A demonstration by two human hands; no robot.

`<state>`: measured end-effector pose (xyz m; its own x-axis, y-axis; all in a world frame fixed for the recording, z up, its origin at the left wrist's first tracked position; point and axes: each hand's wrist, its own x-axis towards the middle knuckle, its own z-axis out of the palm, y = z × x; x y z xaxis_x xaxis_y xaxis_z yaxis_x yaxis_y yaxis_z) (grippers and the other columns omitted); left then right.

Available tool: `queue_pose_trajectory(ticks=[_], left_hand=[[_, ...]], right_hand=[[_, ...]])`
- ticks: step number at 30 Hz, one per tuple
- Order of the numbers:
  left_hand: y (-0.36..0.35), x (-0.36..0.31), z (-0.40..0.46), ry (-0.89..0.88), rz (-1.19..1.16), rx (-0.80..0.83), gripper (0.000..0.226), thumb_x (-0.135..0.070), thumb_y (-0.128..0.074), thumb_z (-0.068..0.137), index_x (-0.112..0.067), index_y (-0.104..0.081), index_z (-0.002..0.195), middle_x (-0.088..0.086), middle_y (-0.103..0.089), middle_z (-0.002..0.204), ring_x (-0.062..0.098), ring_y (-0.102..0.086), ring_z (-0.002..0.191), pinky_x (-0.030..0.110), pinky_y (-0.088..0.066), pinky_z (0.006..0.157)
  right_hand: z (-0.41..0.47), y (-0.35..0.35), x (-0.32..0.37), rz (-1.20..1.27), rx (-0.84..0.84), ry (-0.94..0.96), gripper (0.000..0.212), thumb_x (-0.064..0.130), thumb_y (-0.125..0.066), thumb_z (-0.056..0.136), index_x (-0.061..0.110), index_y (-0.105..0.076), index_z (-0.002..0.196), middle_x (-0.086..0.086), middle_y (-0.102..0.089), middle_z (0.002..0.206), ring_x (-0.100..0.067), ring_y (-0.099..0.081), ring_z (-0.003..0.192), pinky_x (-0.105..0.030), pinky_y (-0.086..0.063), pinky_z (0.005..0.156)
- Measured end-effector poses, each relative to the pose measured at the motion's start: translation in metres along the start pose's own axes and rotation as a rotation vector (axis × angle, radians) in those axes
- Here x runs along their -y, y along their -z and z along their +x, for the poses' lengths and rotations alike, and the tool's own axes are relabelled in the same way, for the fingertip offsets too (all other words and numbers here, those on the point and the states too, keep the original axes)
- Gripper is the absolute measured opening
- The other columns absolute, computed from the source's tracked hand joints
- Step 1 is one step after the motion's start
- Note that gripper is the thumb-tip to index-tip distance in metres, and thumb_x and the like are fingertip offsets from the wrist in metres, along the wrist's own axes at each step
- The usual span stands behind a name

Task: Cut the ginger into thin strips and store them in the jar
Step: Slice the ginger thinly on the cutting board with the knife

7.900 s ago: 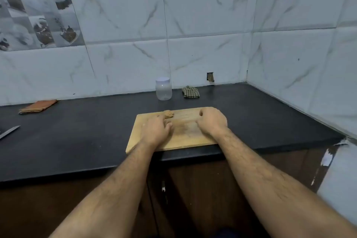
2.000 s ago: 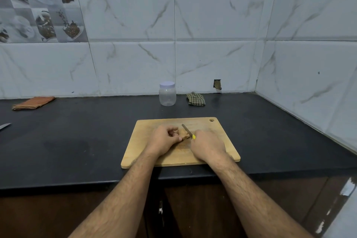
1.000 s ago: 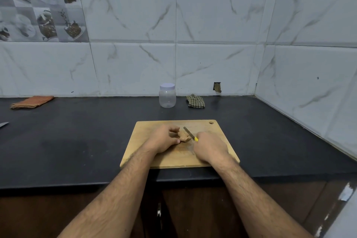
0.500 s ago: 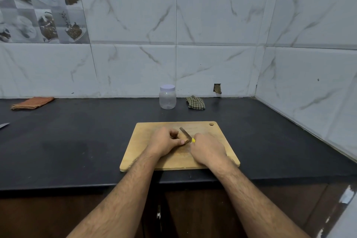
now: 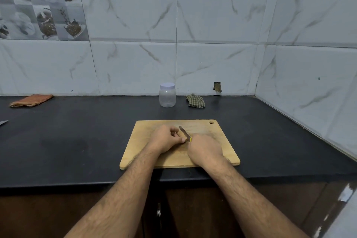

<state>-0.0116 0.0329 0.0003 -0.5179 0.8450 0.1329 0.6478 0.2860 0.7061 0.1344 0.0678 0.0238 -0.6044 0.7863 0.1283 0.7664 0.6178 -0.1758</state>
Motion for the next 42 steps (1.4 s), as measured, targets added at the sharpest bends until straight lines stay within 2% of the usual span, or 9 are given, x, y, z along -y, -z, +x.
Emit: queue_pose_trajectory(ticks=[5, 10, 17, 20, 25, 29, 32, 37, 42], left_hand=[[0.0, 0.003, 0.004, -0.007, -0.007, -0.002, 0.039, -0.033, -0.081, 0.077, -0.019, -0.07, 0.111, -0.003, -0.072, 0.087, 0.018, -0.067, 0.088, 0.037, -0.051, 0.086], [-0.001, 0.006, 0.007, -0.034, -0.002, 0.02, 0.027, -0.033, -0.08, 0.078, -0.02, -0.075, 0.101, -0.009, -0.066, 0.075, 0.008, -0.056, 0.071, 0.035, -0.049, 0.078], [-0.001, 0.011, 0.013, -0.043, -0.002, 0.046, 0.021, -0.03, -0.079, 0.08, -0.021, -0.074, 0.098, -0.01, -0.061, 0.072, 0.007, -0.051, 0.066, 0.028, -0.043, 0.069], [-0.002, 0.014, 0.016, -0.036, 0.002, 0.044, 0.02, -0.031, -0.079, 0.08, -0.022, -0.074, 0.097, -0.008, -0.062, 0.074, 0.008, -0.052, 0.067, 0.028, -0.044, 0.069], [-0.005, 0.019, 0.018, -0.047, -0.009, 0.031, 0.013, -0.029, -0.079, 0.079, -0.018, -0.071, 0.079, -0.007, -0.06, 0.067, 0.01, -0.049, 0.063, 0.032, -0.044, 0.068], [-0.008, 0.02, 0.021, -0.051, -0.009, -0.006, 0.009, -0.028, -0.078, 0.079, -0.023, -0.071, 0.078, -0.008, -0.063, 0.068, 0.01, -0.052, 0.065, 0.037, -0.05, 0.075], [-0.01, 0.023, 0.023, -0.048, -0.001, -0.017, 0.012, -0.027, -0.079, 0.078, -0.024, -0.069, 0.071, -0.007, -0.062, 0.066, 0.012, -0.052, 0.065, 0.042, -0.052, 0.078], [-0.015, 0.025, 0.023, -0.058, 0.02, -0.066, 0.004, -0.027, -0.076, 0.077, -0.029, -0.073, 0.078, -0.013, -0.062, 0.063, 0.011, -0.055, 0.065, 0.04, -0.054, 0.081], [-0.016, 0.023, 0.022, -0.051, 0.022, -0.086, 0.006, -0.025, -0.073, 0.077, -0.03, -0.072, 0.074, -0.016, -0.062, 0.06, 0.008, -0.053, 0.062, 0.038, -0.053, 0.081]], right_hand=[[-0.002, -0.001, -0.002, 0.001, -0.011, 0.018, 0.025, 0.022, -0.045, 0.101, 0.019, -0.06, 0.121, -0.002, -0.065, 0.111, -0.02, -0.06, 0.098, -0.028, -0.041, 0.071], [-0.002, 0.001, -0.003, -0.006, 0.004, 0.032, 0.026, 0.023, -0.043, 0.102, 0.018, -0.059, 0.122, -0.002, -0.065, 0.112, -0.018, -0.054, 0.09, -0.029, -0.04, 0.071], [0.006, 0.002, 0.0, -0.01, 0.088, 0.044, 0.03, 0.023, -0.04, 0.102, 0.017, -0.061, 0.123, -0.003, -0.065, 0.112, -0.021, -0.061, 0.099, -0.032, -0.048, 0.077], [0.008, 0.002, -0.001, -0.012, 0.094, 0.044, 0.03, 0.024, -0.039, 0.103, 0.016, -0.062, 0.121, -0.004, -0.066, 0.111, -0.021, -0.06, 0.099, -0.031, -0.046, 0.077], [0.01, 0.001, 0.003, -0.052, 0.101, 0.036, 0.028, 0.024, -0.041, 0.103, 0.016, -0.061, 0.121, -0.004, -0.064, 0.111, -0.021, -0.054, 0.091, -0.031, -0.042, 0.072], [0.012, 0.006, 0.009, -0.113, 0.133, 0.019, 0.028, 0.02, -0.042, 0.101, 0.015, -0.059, 0.123, -0.006, -0.063, 0.116, -0.024, -0.058, 0.101, -0.032, -0.043, 0.074], [0.012, 0.01, 0.012, -0.141, 0.154, 0.03, 0.029, 0.015, -0.041, 0.1, 0.014, -0.06, 0.121, -0.006, -0.064, 0.119, -0.025, -0.059, 0.106, -0.035, -0.047, 0.082], [0.014, 0.014, 0.016, -0.162, 0.18, 0.054, 0.032, 0.017, -0.038, 0.103, 0.012, -0.058, 0.127, -0.008, -0.062, 0.126, -0.026, -0.059, 0.114, -0.035, -0.047, 0.082], [0.016, 0.016, 0.02, -0.204, 0.212, 0.068, 0.034, 0.013, -0.04, 0.101, 0.01, -0.058, 0.13, -0.007, -0.061, 0.129, -0.026, -0.058, 0.116, -0.035, -0.048, 0.083]])
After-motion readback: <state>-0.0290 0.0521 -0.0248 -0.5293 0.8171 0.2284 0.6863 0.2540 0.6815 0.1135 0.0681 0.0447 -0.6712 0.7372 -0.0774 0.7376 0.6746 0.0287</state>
